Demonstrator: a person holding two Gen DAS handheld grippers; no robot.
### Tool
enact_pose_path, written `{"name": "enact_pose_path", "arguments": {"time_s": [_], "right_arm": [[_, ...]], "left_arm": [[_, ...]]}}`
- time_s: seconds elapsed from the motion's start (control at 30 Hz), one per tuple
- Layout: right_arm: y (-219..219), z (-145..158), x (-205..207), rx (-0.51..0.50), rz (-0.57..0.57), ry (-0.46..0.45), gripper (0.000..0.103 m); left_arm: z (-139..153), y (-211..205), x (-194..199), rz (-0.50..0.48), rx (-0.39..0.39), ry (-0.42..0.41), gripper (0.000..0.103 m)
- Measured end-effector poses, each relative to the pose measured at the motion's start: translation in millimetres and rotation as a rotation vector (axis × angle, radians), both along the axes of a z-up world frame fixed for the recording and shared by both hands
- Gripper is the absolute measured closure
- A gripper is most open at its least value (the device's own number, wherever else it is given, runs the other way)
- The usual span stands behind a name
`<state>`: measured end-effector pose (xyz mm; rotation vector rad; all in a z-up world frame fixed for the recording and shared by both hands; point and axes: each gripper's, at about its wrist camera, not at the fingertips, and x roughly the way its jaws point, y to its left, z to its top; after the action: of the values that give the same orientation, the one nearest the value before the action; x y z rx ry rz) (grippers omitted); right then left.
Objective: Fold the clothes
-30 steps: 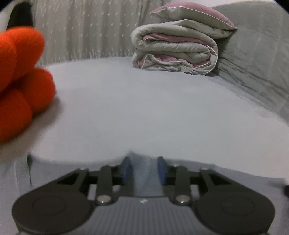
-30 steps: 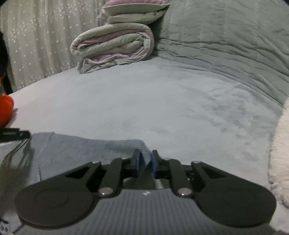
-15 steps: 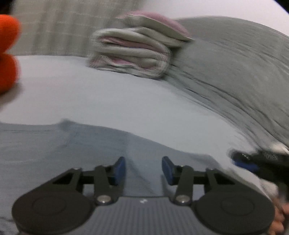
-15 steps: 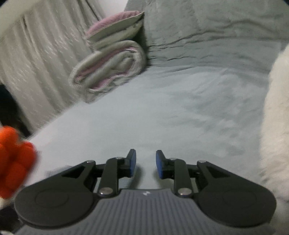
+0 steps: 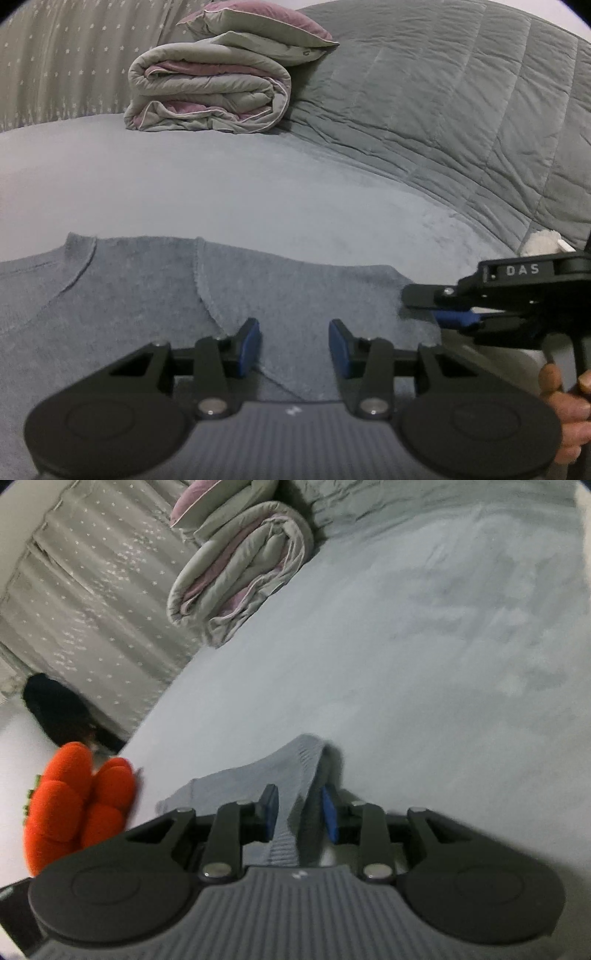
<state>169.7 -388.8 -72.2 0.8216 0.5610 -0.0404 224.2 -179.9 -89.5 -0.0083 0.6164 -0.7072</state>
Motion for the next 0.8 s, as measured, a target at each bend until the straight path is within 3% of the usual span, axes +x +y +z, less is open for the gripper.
{"name": "enact_pose_path", "arguments": {"time_s": [0.2, 0.33, 0.47, 0.5, 0.6, 0.67, 0.8], "right_arm": [[0, -10, 14, 0.023, -0.034, -0.058, 0.090], [0, -13, 15, -0.001, -0.087, -0.094, 0.092], [5, -1, 6, -0.159, -0.202, -0.086, 0.090], [8, 3, 5, -0.213, -0.224, -0.082, 0.085], [18, 14, 2, -0.298, -0.216, -0.110, 0.081], [25, 19, 1, -0.325, -0.174, -0.134, 0.081], [50, 19, 8, -0.363, 0.006, -0.163, 0.070]], "left_arm": [[1, -1, 0, -0.016, -0.006, -0.002, 0.060], [1, -4, -2, -0.047, -0.003, -0.002, 0.060], [1, -8, -4, -0.051, 0.020, -0.014, 0.059], [1, -8, -4, -0.051, 0.019, -0.014, 0.059], [2, -3, -2, -0.037, -0.004, -0.005, 0.059], [3, 2, 1, -0.016, -0.028, 0.005, 0.059], [5, 21, 12, 0.077, -0.087, 0.036, 0.058]]}}
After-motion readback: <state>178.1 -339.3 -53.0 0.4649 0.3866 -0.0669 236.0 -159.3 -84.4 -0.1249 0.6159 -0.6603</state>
